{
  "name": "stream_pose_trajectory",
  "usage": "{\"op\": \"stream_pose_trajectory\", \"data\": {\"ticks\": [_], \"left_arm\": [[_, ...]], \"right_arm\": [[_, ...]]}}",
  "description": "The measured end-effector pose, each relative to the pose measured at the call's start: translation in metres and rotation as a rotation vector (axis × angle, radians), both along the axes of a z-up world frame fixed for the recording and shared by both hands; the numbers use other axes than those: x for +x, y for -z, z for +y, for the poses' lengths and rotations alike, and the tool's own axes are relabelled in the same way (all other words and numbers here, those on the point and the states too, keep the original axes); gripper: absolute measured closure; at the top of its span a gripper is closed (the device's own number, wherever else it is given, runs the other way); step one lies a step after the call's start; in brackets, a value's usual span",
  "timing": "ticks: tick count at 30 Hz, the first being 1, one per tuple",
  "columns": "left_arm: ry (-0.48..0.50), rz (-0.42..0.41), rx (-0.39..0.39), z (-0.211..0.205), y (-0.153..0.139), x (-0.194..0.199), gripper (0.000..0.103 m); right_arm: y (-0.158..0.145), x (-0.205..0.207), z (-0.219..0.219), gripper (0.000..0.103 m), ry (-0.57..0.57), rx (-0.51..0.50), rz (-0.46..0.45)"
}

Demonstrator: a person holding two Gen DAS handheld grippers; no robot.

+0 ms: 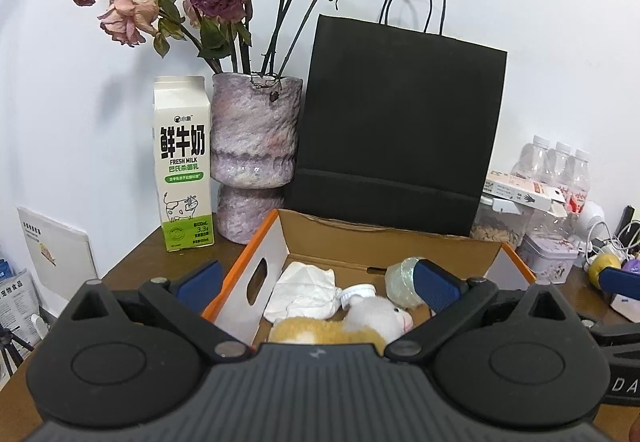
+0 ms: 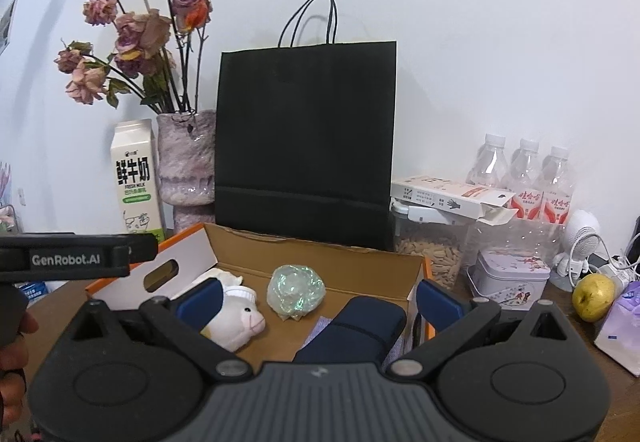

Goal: Organize objects
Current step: 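Lower the cap and pouch into the red box and open both tools, then withdraw both tools from the box toward the cable and rose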

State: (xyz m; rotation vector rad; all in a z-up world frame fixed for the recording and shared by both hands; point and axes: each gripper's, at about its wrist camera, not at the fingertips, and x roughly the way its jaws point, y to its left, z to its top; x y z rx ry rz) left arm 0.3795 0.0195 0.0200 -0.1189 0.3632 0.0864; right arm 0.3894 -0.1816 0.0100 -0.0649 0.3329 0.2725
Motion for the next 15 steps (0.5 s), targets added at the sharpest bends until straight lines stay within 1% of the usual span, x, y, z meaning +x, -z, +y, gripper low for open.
{"op": "stream_pose_trajectory", "data": {"ticks": [8,15], "left_arm": [[0.007,-0.018,0.001,-0.001,0.001,-0.028,0.0],[0.016,-0.012,0.009,-0.001,0.006,-0.048,0.0]], "right_arm": [[-0.001,-0.025,-0.001,0.0,-0.008,-0.017,-0.009],[0.008,-0.046,0.0,0.0,-0.022,-0.039,0.007]]}}
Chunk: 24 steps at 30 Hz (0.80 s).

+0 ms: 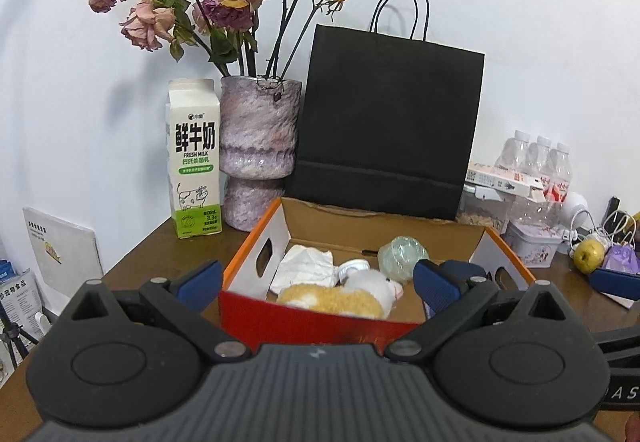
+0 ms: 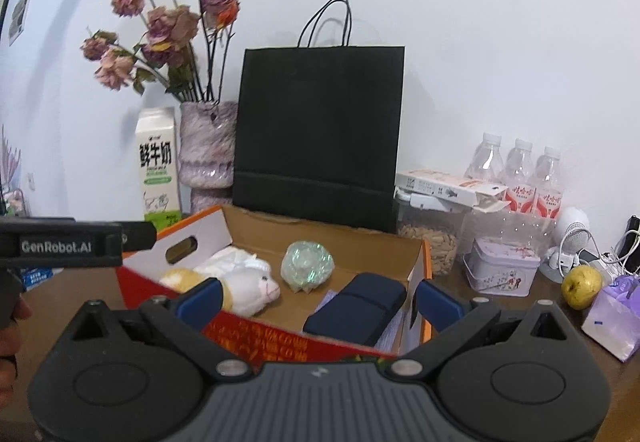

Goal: Organize objects
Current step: 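Withdraw both tools from the box toward the cable and rose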

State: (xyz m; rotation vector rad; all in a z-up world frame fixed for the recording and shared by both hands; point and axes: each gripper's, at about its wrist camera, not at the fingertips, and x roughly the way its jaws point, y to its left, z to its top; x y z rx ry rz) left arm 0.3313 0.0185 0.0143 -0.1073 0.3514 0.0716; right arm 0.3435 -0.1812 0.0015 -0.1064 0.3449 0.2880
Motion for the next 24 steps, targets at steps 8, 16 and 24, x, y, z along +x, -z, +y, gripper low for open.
{"op": "stream_pose_trajectory", "data": {"ticks": [8,16,24], "left_arm": [[0.023,0.014,0.013,0.002,0.01,-0.022,0.0],[0.032,0.034,0.033,0.003,0.021,-0.04,0.0],[0.027,0.042,0.036,0.008,0.027,-0.06,0.0]], "right_arm": [[0.012,-0.024,0.0,0.0,-0.013,-0.015,0.017],[0.023,-0.047,-0.006,0.0,-0.002,-0.017,0.034],[0.028,-0.068,-0.012,0.0,0.007,-0.01,0.042]]}}
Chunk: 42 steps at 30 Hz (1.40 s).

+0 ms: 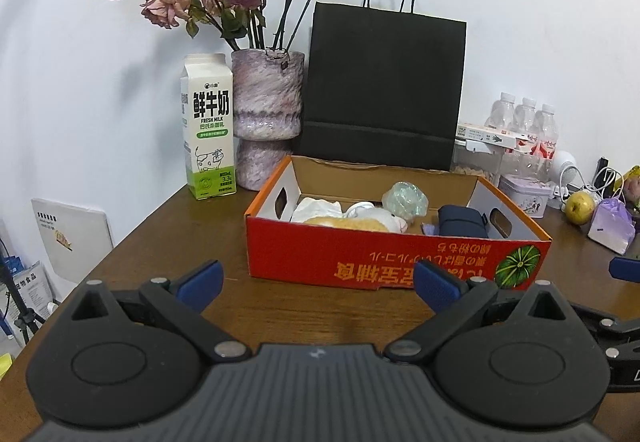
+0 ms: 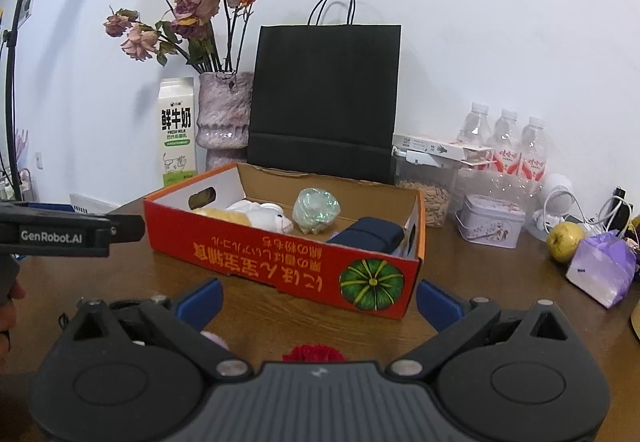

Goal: Organize objects
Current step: 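Withdraw both tools from the box toward the cable and rose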

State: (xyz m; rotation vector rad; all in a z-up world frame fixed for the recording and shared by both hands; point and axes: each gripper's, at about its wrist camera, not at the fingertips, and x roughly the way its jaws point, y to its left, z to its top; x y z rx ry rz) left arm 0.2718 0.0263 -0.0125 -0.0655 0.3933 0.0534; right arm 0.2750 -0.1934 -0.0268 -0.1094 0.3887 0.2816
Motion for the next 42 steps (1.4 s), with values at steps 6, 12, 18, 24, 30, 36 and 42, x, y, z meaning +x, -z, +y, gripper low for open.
{"op": "stream_pose_trajectory", "data": {"ticks": [6,12,18,24,30,36,42], "left_arm": [[0.009,0.017,0.004,0.003,0.005,-0.011,0.0],[0.025,0.037,0.005,0.005,0.011,-0.022,0.0],[0.036,0.062,0.011,0.008,0.019,-0.03,0.0],[0.038,0.063,0.001,0.015,0.019,-0.037,0.0],[0.061,0.075,0.003,0.021,0.022,-0.047,0.0],[0.07,0.078,-0.002,0.026,0.022,-0.051,0.0],[0.039,0.075,-0.022,0.034,0.02,-0.05,0.0]], "right_arm": [[0.004,-0.014,-0.006,0.0,0.011,0.006,0.009],[0.011,-0.026,-0.01,0.0,0.021,0.007,0.026],[0.018,-0.037,-0.013,0.0,0.027,0.008,0.048],[0.026,-0.049,-0.02,0.0,0.039,0.02,0.068],[0.033,-0.056,-0.024,0.0,0.049,0.019,0.088],[0.038,-0.049,-0.02,0.0,0.056,0.002,0.111],[0.039,-0.027,-0.021,0.002,0.066,0.019,0.125]]}}
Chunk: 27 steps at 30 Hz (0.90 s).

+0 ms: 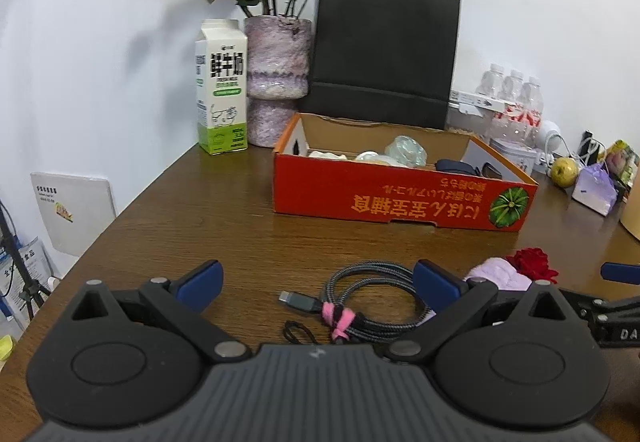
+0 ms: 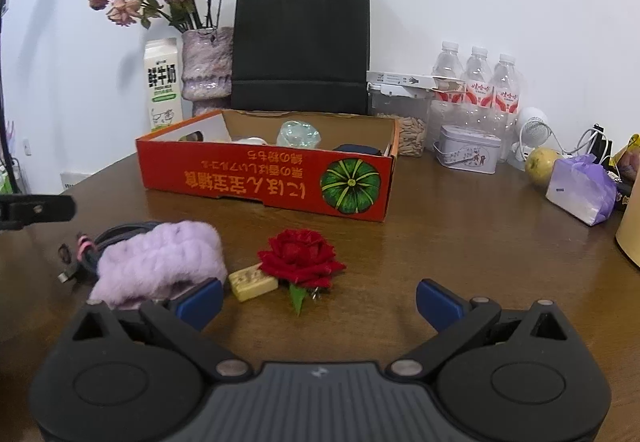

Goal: Organize objects
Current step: 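Withdraw both tools from the box toward the cable and rose, then grasp the red rose with the right tool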

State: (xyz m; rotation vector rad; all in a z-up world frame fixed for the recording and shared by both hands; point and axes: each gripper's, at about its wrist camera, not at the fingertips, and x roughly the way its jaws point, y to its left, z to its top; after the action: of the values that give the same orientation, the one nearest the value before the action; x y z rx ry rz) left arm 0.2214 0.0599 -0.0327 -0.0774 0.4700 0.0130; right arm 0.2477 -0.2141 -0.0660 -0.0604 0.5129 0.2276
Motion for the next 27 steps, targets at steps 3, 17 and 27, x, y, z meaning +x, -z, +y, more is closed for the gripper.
{"op": "stream_pose_trajectory", "data": {"ticks": [3,17,27], "left_arm": [[-0.021,-0.001,-0.014,0.006,-0.001,0.001,0.0],[-0.038,0.017,-0.016,0.008,0.0,0.005,0.0],[-0.04,0.018,-0.019,0.009,0.001,0.006,0.0]], "right_arm": [[0.001,0.015,0.001,0.004,-0.011,0.019,0.023],[0.007,0.058,0.014,0.061,-0.059,0.089,0.098],[-0.011,0.009,0.001,0.067,-0.003,0.08,-0.105]]}}
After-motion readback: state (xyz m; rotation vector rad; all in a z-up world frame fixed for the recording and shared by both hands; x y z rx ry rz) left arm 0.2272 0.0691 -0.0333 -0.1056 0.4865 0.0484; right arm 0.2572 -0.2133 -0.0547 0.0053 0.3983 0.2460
